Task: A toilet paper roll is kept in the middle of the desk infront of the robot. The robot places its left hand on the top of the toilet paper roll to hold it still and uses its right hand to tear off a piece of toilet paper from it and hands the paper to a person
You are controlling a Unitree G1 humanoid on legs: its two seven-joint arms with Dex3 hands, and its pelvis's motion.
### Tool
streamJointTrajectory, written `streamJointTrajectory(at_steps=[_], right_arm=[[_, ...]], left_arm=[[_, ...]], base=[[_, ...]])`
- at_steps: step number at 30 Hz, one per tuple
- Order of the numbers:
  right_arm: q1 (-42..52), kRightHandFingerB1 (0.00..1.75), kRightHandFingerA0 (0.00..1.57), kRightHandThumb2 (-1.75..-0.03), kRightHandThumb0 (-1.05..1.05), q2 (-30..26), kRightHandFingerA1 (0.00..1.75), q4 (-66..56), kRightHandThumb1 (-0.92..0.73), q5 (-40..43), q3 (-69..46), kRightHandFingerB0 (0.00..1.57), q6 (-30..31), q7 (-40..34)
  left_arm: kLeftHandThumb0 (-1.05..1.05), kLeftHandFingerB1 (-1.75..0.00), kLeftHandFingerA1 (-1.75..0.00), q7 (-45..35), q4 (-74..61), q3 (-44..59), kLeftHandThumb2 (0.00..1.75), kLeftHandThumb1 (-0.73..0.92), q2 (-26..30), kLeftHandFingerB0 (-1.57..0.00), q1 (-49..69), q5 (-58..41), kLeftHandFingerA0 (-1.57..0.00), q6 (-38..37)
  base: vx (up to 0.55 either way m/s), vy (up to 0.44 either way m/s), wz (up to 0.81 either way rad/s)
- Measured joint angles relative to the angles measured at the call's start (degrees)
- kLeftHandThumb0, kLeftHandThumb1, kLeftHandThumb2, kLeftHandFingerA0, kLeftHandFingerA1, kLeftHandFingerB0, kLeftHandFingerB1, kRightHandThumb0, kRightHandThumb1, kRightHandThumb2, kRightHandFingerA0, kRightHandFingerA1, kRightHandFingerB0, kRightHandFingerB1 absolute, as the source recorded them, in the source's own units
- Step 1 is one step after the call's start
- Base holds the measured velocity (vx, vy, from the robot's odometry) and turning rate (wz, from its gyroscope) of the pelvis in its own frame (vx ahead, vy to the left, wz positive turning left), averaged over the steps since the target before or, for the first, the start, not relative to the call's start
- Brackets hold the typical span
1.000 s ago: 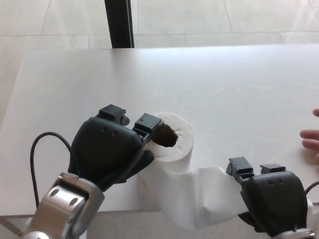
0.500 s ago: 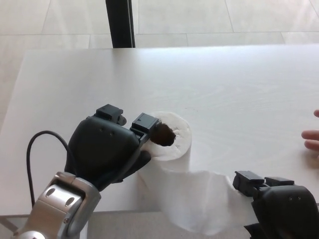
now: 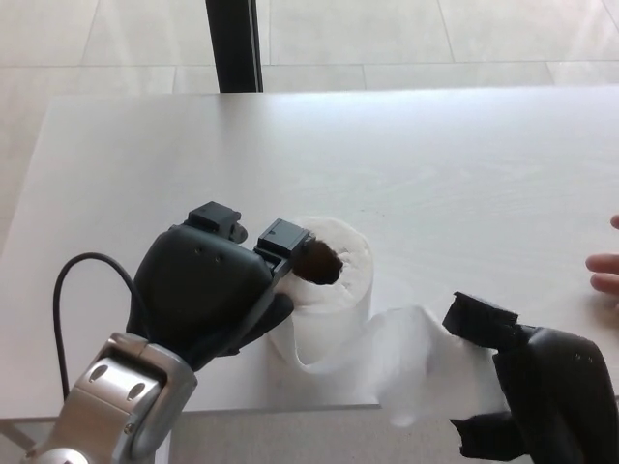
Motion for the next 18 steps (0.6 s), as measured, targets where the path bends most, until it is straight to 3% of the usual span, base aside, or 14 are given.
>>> streamJointTrajectory(at_steps=[1,2,4,6,7,8,9,10,11,13,14,16,17,18], right_arm=[[-0.1,1.30,1.23,-1.27,-0.15,0.9,1.28,0.0,-0.56,0.6,-0.5,1.29,0.1,0.3],[-0.2,1.63,1.10,-1.36,-0.25,2.5,1.75,-0.1,-0.44,1.8,-1.3,0.93,0.3,1.0],[-0.3,1.63,1.10,-1.36,-0.25,5.4,1.75,-0.3,-0.44,3.5,-2.5,0.93,0.8,1.8],[-0.4,1.58,1.09,-1.03,-0.32,7.6,1.75,-0.5,-0.64,5.0,-3.5,0.88,1.2,2.5],[-0.5,1.67,1.08,-1.03,-0.34,9.2,1.75,-0.5,-0.64,6.1,-4.2,0.76,1.6,2.9],[-0.7,1.58,1.06,-0.97,-0.37,10.7,1.75,-0.6,-0.63,7.2,-4.9,0.81,2.0,3.4],[-0.8,1.57,1.06,-0.96,-0.35,11.9,1.75,-0.7,-0.59,8.0,-5.5,0.74,2.3,3.7],[-0.9,1.57,1.06,-0.96,-0.35,13.0,1.75,-0.8,-0.59,8.9,-6.0,0.74,2.6,4.0],[-1.1,1.65,1.07,-1.35,-0.31,14.7,1.75,-0.8,-0.42,10.1,-6.8,0.76,3.2,4.4],[-1.4,1.66,1.08,-1.42,-0.32,17.4,1.75,-0.9,-0.38,11.9,-7.9,0.77,4.0,5.1],[-1.5,1.67,1.08,-1.44,-0.30,18.5,1.75,-0.9,-0.39,12.7,-8.4,0.78,4.4,5.3],[-1.8,1.68,1.08,-1.15,-0.34,21.4,1.75,-1.0,-0.61,14.8,-9.7,0.72,5.3,5.9],[-1.9,1.73,1.11,-1.25,-0.34,22.6,1.75,-1.0,-0.55,15.6,-10.2,0.76,5.7,6.1],[-2.1,1.73,1.11,-1.25,-0.34,22.9,1.75,-1.1,-0.55,16.7,-10.8,0.76,6.2,6.3]], left_arm=[[-0.47,-0.55,-0.67,0.0,0.0,0.0,0.62,0.76,0.0,-0.47,0.0,0.0,-0.47,0.0],[-0.48,-0.54,-0.66,0.1,-0.1,0.0,0.63,0.77,0.0,-0.45,0.0,0.0,-0.45,0.0],[-0.48,-0.54,-0.66,0.1,-0.1,0.0,0.63,0.77,0.0,-0.45,0.0,0.0,-0.45,0.0],[-0.48,-0.54,-0.66,0.1,-0.2,0.0,0.63,0.78,0.0,-0.46,0.0,0.0,-0.45,0.0],[-0.48,-0.54,-0.65,0.1,-0.2,0.0,0.63,0.78,0.0,-0.45,0.0,0.0,-0.45,0.0],[-0.48,-0.54,-0.66,0.1,-0.2,0.0,0.63,0.78,0.0,-0.44,0.0,0.0,-0.44,0.0],[-0.48,-0.54,-0.65,0.1,-0.3,0.0,0.63,0.78,0.0,-0.44,0.0,0.0,-0.44,0.0],[-0.48,-0.54,-0.65,0.1,-0.3,0.0,0.63,0.78,0.0,-0.44,0.0,0.0,-0.44,0.0],[-0.48,-0.54,-0.65,0.1,-0.3,0.0,0.63,0.78,0.0,-0.44,0.0,0.0,-0.44,0.0],[-0.48,-0.54,-0.65,0.1,-0.3,0.0,0.63,0.78,0.0,-0.44,0.0,0.0,-0.44,0.0],[-0.48,-0.53,-0.65,0.1,-0.3,0.0,0.63,0.77,0.0,-0.45,0.0,0.0,-0.45,0.0],[-0.48,-0.54,-0.65,0.1,-0.3,0.0,0.62,0.77,0.0,-0.47,0.0,0.0,-0.46,0.0],[-0.48,-0.54,-0.66,0.1,-0.3,0.0,0.62,0.77,-0.1,-0.46,0.0,0.0,-0.46,0.0],[-0.48,-0.54,-0.66,0.1,-0.4,0.0,0.62,0.77,-0.1,-0.46,0.0,0.0,-0.46,0.0]], base=[[0.00,0.000,0.00],[0.00,0.000,0.00],[0.00,0.000,0.00],[0.00,0.000,0.00],[0.00,0.000,0.00],[0.00,0.000,0.00],[0.00,0.000,0.00],[0.00,0.000,0.00],[0.00,0.000,0.00],[0.00,0.000,0.00],[0.00,0.000,0.00],[0.00,0.000,0.00],[0.00,0.000,0.00],[0.00,0.000,0.00]])
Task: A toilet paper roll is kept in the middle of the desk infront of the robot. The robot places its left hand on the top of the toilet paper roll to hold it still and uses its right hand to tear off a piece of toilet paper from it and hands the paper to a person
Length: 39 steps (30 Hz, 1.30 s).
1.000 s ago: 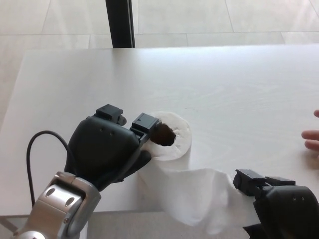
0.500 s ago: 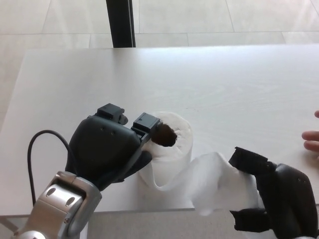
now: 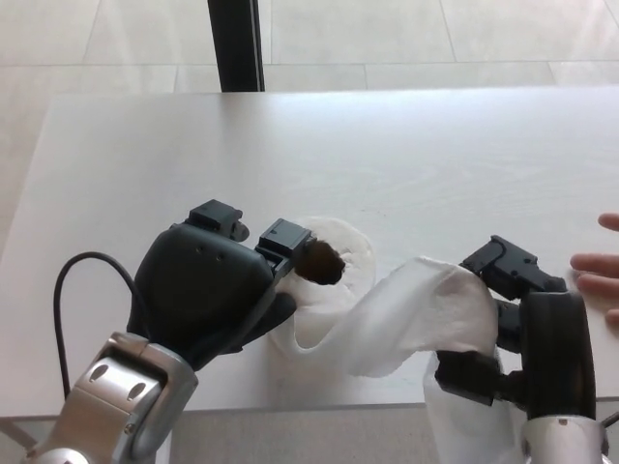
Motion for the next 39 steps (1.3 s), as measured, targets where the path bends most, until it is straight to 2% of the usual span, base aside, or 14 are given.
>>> streamJointTrajectory(at_steps=[9,10,12,13,15,16,19,21,22,33,34,36,37,39], right_arm=[[-2.4,1.69,1.10,-1.24,-0.36,0.4,1.75,0.0,-0.59,9.0,-5.0,0.83,3.7,0.6],[-2.8,1.69,1.07,-1.08,-0.34,0.5,1.75,0.0,-0.69,10.0,-5.5,0.78,4.0,0.6],[-3.6,1.67,0.97,-0.73,-0.40,0.5,1.75,0.0,-0.86,11.8,-6.3,0.63,4.6,0.6],[-4.2,1.75,1.03,-0.68,-0.41,0.6,1.75,0.0,-0.90,12.8,-6.7,0.56,5.0,0.5],[-4.9,1.75,1.03,-0.85,-0.34,0.7,1.75,0.0,-0.85,14.2,-7.3,0.61,5.4,0.4],[-5.6,1.66,0.97,-0.72,-0.41,0.7,1.75,0.0,-0.92,15.3,-7.8,0.60,5.8,0.3],[-7.9,1.67,0.95,-0.72,-0.39,0.9,1.75,0.0,-0.92,18.5,-9.1,0.63,6.8,-0.3],[-9.5,1.75,0.98,-0.84,-0.35,0.9,1.75,0.0,-0.89,20.2,-9.9,0.66,7.3,-0.7],[-10.5,1.75,0.97,-0.99,-0.31,1.0,1.75,0.0,-0.76,21.3,-10.5,0.69,7.7,-1.0],[-23.2,1.75,1.09,-0.85,-0.42,1.3,1.75,1.5,-0.92,31.1,-16.4,0.78,9.6,-4.1],[-24.4,1.39,1.32,-1.13,-0.55,1.3,1.53,1.7,-0.81,31.9,-16.9,1.06,9.7,-4.5],[-26.9,1.75,1.09,-0.83,-0.52,1.3,1.75,2.2,-0.92,33.5,-18.2,0.81,10.0,-5.2],[-28.2,1.43,1.30,-1.05,-0.63,1.3,1.59,2.4,-0.78,34.3,-18.8,1.02,10.1,-5.5],[-31.8,1.75,1.08,-0.84,-0.55,1.9,1.75,3.3,-0.92,36.2,-20.5,0.78,10.3,-6.6]], left_arm=[[-0.48,-0.54,-0.66,0.0,0.0,0.0,0.63,0.77,0.0,-0.47,0.0,0.0,-0.47,0.0],[-0.48,-0.61,-0.71,0.0,0.0,0.0,1.03,0.58,0.0,-0.38,0.0,0.0,-0.49,0.0],[-0.48,-0.55,-0.66,0.0,0.0,0.0,0.63,0.78,0.0,-0.47,0.0,0.0,-0.46,0.0],[-0.48,-0.61,-0.71,0.1,0.0,0.0,1.03,0.59,0.0,-0.37,0.0,0.0,-0.49,0.0],[-0.49,-0.61,-0.72,0.1,0.0,-0.1,1.03,0.58,0.0,-0.38,0.0,0.0,-0.50,0.0],[-0.49,-0.55,-0.67,0.1,0.0,-0.1,0.63,0.78,0.0,-0.45,0.0,0.0,-0.47,0.0],[-0.48,-0.61,-0.72,0.1,0.0,-0.2,1.02,0.58,0.0,-0.37,0.1,0.0,-0.50,0.0],[-0.49,-0.61,-0.72,0.1,0.0,-0.2,1.02,0.58,0.0,-0.38,0.1,0.0,-0.51,0.0],[-0.49,-0.56,-0.68,0.1,0.0,-0.2,0.63,0.76,0.0,-0.48,0.1,0.0,-0.50,0.0],[-0.49,-0.58,-0.70,0.7,0.0,-0.2,0.63,0.76,-0.1,-0.49,0.4,0.0,-0.50,0.0],[-0.49,-0.57,-0.69,0.8,0.0,-0.2,0.63,0.76,-0.1,-0.49,0.4,0.0,-0.50,0.0],[-0.48,-0.61,-0.71,1.0,0.0,-0.2,1.03,0.60,-0.1,-0.37,0.4,0.0,-0.49,0.0],[-0.49,-0.55,-0.67,1.0,0.0,-0.2,0.63,0.78,-0.1,-0.47,0.4,0.0,-0.47,0.0],[-0.49,-0.56,-0.70,1.1,0.0,-0.2,0.63,0.78,-0.1,-0.48,0.5,0.0,-0.48,0.0]], base=[[0.00,0.000,0.00],[0.00,0.000,0.00],[0.00,0.000,0.00],[0.00,0.000,0.00],[0.00,0.000,0.00],[0.00,0.000,0.00],[0.00,0.000,0.00],[0.00,0.000,0.00],[0.00,0.000,0.00],[0.00,0.000,0.00],[0.00,0.000,0.00],[0.00,0.000,0.00],[0.00,0.000,0.00],[0.00,0.000,0.00]])
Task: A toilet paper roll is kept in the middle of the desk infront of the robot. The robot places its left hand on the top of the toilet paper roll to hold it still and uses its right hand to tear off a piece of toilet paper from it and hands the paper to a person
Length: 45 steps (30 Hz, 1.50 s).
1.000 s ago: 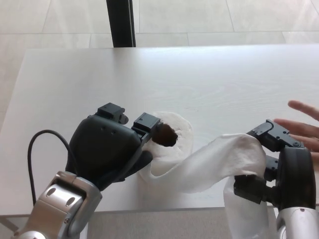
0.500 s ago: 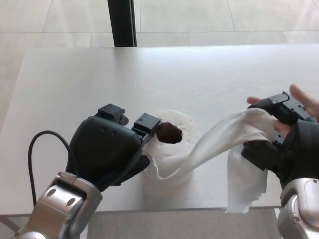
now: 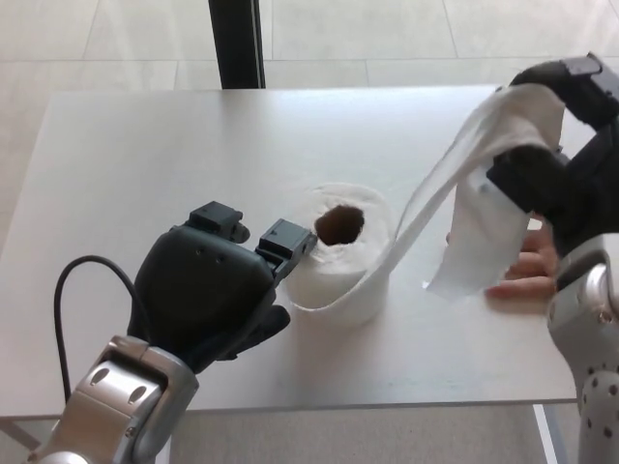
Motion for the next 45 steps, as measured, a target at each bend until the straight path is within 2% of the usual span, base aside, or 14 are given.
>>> streamJointTrajectory(at_steps=[1,2,3,5,6,7,8,10,11,21,25,31,33,45], right_arm=[[-1.2,1.75,1.05,-0.81,-0.56,0.3,1.75,0.3,-0.92,0.7,-0.7,0.76,0.1,-0.4],[-2.8,1.29,1.24,-1.30,-0.39,0.8,1.34,0.6,-0.85,1.6,-1.6,1.12,0.2,-1.0],[-3.6,1.29,1.24,-1.30,-0.39,1.0,1.35,0.8,-0.86,2.1,-2.1,1.12,0.2,-1.3],[-6.8,1.29,1.24,-1.31,-0.38,1.7,1.34,1.6,-0.86,4.1,-4.3,1.12,0.5,-2.5],[-7.8,1.75,1.05,-0.88,-0.43,1.8,1.75,1.9,-0.92,4.9,-5.1,0.76,0.6,-2.9],[-8.9,1.75,1.06,-0.86,-0.40,1.7,1.75,2.3,-0.92,5.8,-6.0,0.69,0.7,-3.5],[-9.7,1.20,1.15,-1.29,-0.22,1.6,1.25,2.6,-0.81,6.7,-7.0,1.05,0.8,-4.1],[-10.9,1.19,1.15,-1.30,-0.21,1.4,1.25,3.0,-0.82,8.3,-8.7,1.03,1.0,-5.2],[-11.3,1.75,1.01,-0.88,-0.37,1.3,1.75,3.1,-0.92,9.1,-9.5,0.71,1.1,-5.7],[-16.4,1.75,1.03,-0.87,-0.37,0.7,1.75,5.1,-0.92,17.3,-17.3,0.74,1.5,-11.7],[-18.1,1.75,1.04,-0.90,-0.31,0.5,1.75,5.5,-0.89,20.3,-20.0,0.66,1.6,-14.6],[-19.6,1.75,1.04,-0.85,-0.32,0.3,1.75,6.2,-0.92,25.4,-23.3,0.66,1.7,-18.9],[-20.1,1.70,1.05,-0.96,-0.30,0.2,1.75,6.4,-0.83,27.0,-24.1,0.67,1.7,-20.1],[-22.0,1.75,1.03,-1.01,-0.31,0.1,1.75,7.1,-0.82,36.6,-26.3,0.77,2.0,-27.1]], left_arm=[[-0.50,-0.56,-0.69,0.0,0.0,0.0,0.63,0.79,0.0,-0.49,0.0,0.0,-0.49,0.0],[-0.49,-0.55,-0.66,0.1,0.0,0.0,0.63,0.78,0.0,-0.50,0.1,0.0,-0.50,0.0],[-0.49,-0.55,-0.66,0.2,0.0,0.0,0.63,0.79,0.0,-0.50,0.1,0.0,-0.49,0.0],[-0.49,-0.55,-0.67,0.4,0.0,0.0,0.63,0.79,0.0,-0.49,0.4,0.0,-0.50,0.0],[-0.49,-0.54,-0.66,0.5,0.0,0.0,0.63,0.80,0.0,-0.48,0.4,0.0,-0.48,0.0],[-0.50,-0.55,-0.68,0.6,0.0,-0.1,0.63,0.80,0.0,-0.47,0.6,0.0,-0.48,0.0],[-0.50,-0.56,-0.69,0.6,0.0,-0.1,0.63,0.79,0.0,-0.48,0.7,0.0,-0.48,0.0],[-0.50,-0.55,-0.68,0.6,0.1,-0.3,0.63,0.81,0.0,-0.48,1.1,0.0,-0.49,0.0],[-0.51,-0.56,-0.68,0.6,0.3,-0.4,0.64,0.80,0.0,-0.49,1.2,0.0,-0.50,0.0],[-0.51,-0.54,-0.67,0.3,1.8,-2.0,0.62,0.80,0.0,-0.48,0.1,0.0,-0.50,0.0],[-0.52,-0.57,-0.69,-0.3,2.7,-3.0,0.64,0.82,0.0,-0.49,-1.6,0.1,-0.50,0.0],[-0.52,-0.56,-0.67,-1.3,3.9,-3.8,0.63,0.81,0.0,-0.52,-5.3,0.1,-0.51,0.0],[-0.53,-0.55,-0.66,-1.6,4.1,-3.8,0.63,0.81,0.1,-0.51,-6.3,0.1,-0.53,0.0],[-0.53,-0.54,-0.61,-3.7,4.3,-3.7,0.61,0.77,0.5,-0.56,-12.2,0.0,-0.58,0.0]], base=[[0.00,0.000,0.00],[0.00,0.000,0.00],[0.00,0.000,0.00],[0.00,0.000,0.00],[0.00,0.000,0.00],[0.00,0.000,0.00],[0.00,0.000,0.00],[0.00,0.000,0.00],[0.00,0.000,0.00],[0.00,0.000,0.00],[0.00,0.000,0.00],[0.00,0.000,0.00],[0.00,0.000,0.00],[0.00,0.000,0.00]])
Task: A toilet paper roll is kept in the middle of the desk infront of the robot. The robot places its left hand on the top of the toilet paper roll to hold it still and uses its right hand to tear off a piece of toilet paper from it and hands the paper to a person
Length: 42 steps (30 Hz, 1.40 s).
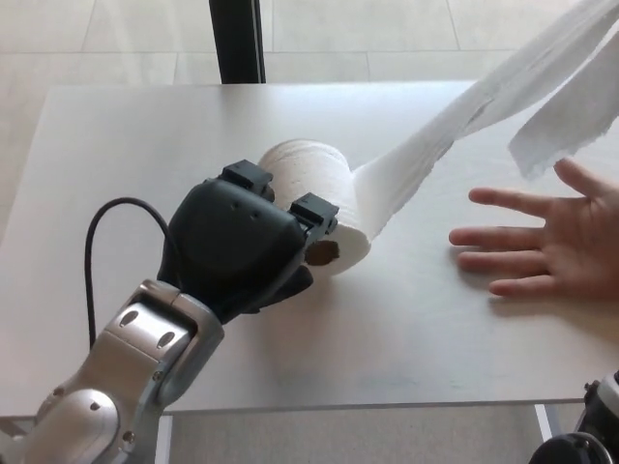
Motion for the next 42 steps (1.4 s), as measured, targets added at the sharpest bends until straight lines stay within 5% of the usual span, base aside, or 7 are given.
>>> streamJointTrajectory(at_steps=[9,16,21,25,31,35,42], right_arm=[[0.0,1.74,1.05,-1.19,-0.26,0.0,1.75,0.0,-0.68,6.8,1.5,0.77,0.1,-5.6],[0.6,1.70,1.06,-1.07,-0.29,0.1,1.75,0.0,-0.73,11.5,3.9,0.83,-0.2,-6.8],[0.8,1.74,1.03,-1.09,-0.27,0.1,1.75,0.1,-0.72,12.9,5.8,0.70,-1.2,-7.4],[0.8,1.75,1.01,-0.99,-0.31,0.0,1.75,0.1,-0.84,13.0,6.8,0.69,-2.1,-8.5],[0.8,1.75,1.02,-1.25,-0.27,-0.6,1.75,-0.3,-0.62,13.7,6.5,0.73,-2.6,-9.9],[1.0,1.75,1.04,-1.25,-0.27,-1.9,1.75,-0.9,-0.64,14.2,5.9,0.76,-2.5,-10.3],[1.6,1.75,1.00,-1.08,-0.27,-2.9,1.75,-0.8,-0.77,14.7,5.9,0.71,-2.7,-10.7]], left_arm=[[-0.51,-0.55,-0.61,-3.0,-0.3,0.4,0.61,0.79,0.9,-0.59,-4.1,-0.2,-0.61,-2.1],[-0.52,-0.57,-0.62,-4.2,1.6,1.6,0.61,0.76,-0.9,-0.59,-7.8,-0.9,-0.63,-2.8],[-0.52,-0.57,-0.65,-3.3,6.2,1.8,0.62,0.78,-1.6,-0.60,-7.8,-1.5,-0.64,-2.8],[-0.50,-0.59,-0.69,-0.5,10.4,2.2,0.63,0.76,-1.4,-0.59,-4.9,-1.7,-0.63,-2.9],[-0.47,-0.58,-0.70,7.5,13.4,5.5,0.61,0.77,-0.1,-0.58,0.7,-2.2,-0.66,-4.6],[-0.47,-0.56,-0.70,12.0,15.7,8.9,0.62,0.81,0.6,-0.52,4.0,-3.5,-0.58,-5.7],[-0.49,-0.56,-0.71,17.1,20.9,11.4,0.64,0.83,-0.3,-0.50,4.8,-5.7,-0.55,-6.3]], base=[[0.00,0.000,0.00],[0.00,0.000,0.00],[0.00,0.000,0.00],[0.00,0.000,0.00],[0.00,0.000,0.00],[0.00,0.000,0.00],[0.00,0.000,0.00]])
